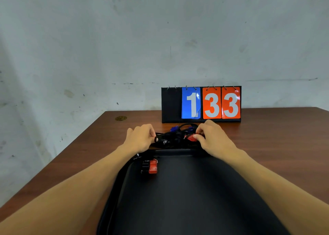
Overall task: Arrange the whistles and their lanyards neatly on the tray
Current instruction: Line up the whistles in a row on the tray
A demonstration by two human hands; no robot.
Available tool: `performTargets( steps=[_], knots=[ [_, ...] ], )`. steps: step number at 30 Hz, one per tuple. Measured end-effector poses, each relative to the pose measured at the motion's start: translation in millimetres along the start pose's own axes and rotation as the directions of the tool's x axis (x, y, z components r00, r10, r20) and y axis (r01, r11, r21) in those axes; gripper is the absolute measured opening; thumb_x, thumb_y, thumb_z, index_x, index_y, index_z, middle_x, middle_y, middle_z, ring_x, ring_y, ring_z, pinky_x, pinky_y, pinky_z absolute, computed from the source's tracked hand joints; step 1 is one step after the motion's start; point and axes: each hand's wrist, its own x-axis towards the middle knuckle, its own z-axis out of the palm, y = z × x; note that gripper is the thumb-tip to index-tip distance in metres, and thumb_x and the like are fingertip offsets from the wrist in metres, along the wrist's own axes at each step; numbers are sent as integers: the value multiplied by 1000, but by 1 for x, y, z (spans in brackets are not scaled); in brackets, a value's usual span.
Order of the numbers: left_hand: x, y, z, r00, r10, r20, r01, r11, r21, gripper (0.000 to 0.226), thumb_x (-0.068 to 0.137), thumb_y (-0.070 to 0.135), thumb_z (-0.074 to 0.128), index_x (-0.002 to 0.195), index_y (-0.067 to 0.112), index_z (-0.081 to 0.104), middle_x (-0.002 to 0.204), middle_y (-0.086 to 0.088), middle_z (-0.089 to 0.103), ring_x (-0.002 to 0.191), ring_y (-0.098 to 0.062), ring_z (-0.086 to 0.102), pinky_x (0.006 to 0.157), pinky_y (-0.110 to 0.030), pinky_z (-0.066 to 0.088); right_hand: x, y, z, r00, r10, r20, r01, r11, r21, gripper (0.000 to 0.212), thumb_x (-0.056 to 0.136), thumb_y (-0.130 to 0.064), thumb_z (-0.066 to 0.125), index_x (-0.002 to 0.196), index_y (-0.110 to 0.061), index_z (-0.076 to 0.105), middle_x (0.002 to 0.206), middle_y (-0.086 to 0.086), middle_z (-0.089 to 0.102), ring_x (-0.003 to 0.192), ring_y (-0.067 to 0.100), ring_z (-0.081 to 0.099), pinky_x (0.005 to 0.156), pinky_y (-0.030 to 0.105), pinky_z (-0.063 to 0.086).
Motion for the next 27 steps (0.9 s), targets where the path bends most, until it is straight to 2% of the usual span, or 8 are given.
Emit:
performTargets(
  steps=[2, 7, 12, 15, 18, 20, 25, 27],
  knots=[
    [-1, -2, -3, 999, -21, 25, 21, 1000, -18, 9, 94, 29, 55, 99, 23, 49, 95, 5, 59, 103, -20, 54, 95, -37, 27, 0, -3, 2, 999, 13, 36, -13, 1000, 16, 19, 93, -32, 57, 102, -16, 58, 103, -1, 57, 85, 8, 52, 72, 16, 42],
    [-1, -5, -15, 989, 27, 148, -11, 994, -111, 36, 98, 16, 48, 133, 10, 42, 133, -11, 52, 118, -25, 52, 94, -30, 42, -2, -6, -1, 992, 52, 116, -51, 999, -10, 18, 95, -29, 53, 106, -15, 49, 99, 4, 63, 82, 15, 61, 71, 24, 53],
    [-9, 0, -27, 969, 58, 239, -45, 997, -58, 49, 98, 10, 44, 145, 12, 30, 148, -10, 42, 133, -25, 43, 107, -32, 35, -3, -7, -14, 999, -6, 46, 16, 974, -225, 21, 95, -28, 55, 113, -19, 49, 112, 3, 63, 99, 18, 59, 91, 32, 47],
    [-14, 7, -37, 978, 56, 203, -52, 998, -27, 54, 97, 10, 43, 148, 10, 23, 145, -14, 44, 127, -27, 49, 104, -33, 37, -2, -7, -23, 998, -1, 58, 9, 991, -135, 29, 94, -26, 57, 122, -20, 49, 124, 4, 57, 114, 18, 52, 97, 32, 43],
    [-19, 17, -43, 993, 31, 110, -20, 994, -104, 55, 97, 18, 46, 146, 11, 22, 112, -13, 64, 89, -22, 62, 81, -33, 47, -4, -5, -27, 993, 13, 115, -13, 1000, 1, 35, 93, -21, 58, 128, -17, 52, 130, 5, 51, 122, 16, 47, 95, 27, 46],
    [-23, 26, -46, 997, 8, 80, 7, 983, -185, 53, 97, 22, 47, 144, 12, 24, 101, -11, 65, 86, -25, 64, 74, -32, 48, -7, -3, -29, 995, 25, 101, -26, 1000, 12, 30, 94, -23, 57, 123, -16, 57, 124, 5, 52, 117, 16, 49, 92, 25, 47],
    [-29, 45, -44, 997, 39, 73, -10, 933, -361, 39, 95, 17, 49, 133, 15, 46, 131, -6, 54, 100, -21, 63, 84, -29, 49, -13, 4, -34, 991, 123, -43, -125, 991, -50, 28, 96, -40, 48, 117, -27, 60, 118, -1, 55, 117, 19, 46, 97, 37, 38],
    [-30, 53, -37, 993, 51, 106, 9, 866, -501, 33, 91, 10, 52, 123, 16, 56, 126, -8, 59, 89, -19, 67, 79, -25, 53, -14, 7, -33, 993, 114, -36, -113, 993, 31, 29, 96, -37, 50, 118, -23, 61, 117, 1, 57, 114, 18, 49, 94, 31, 41]
  ],
)
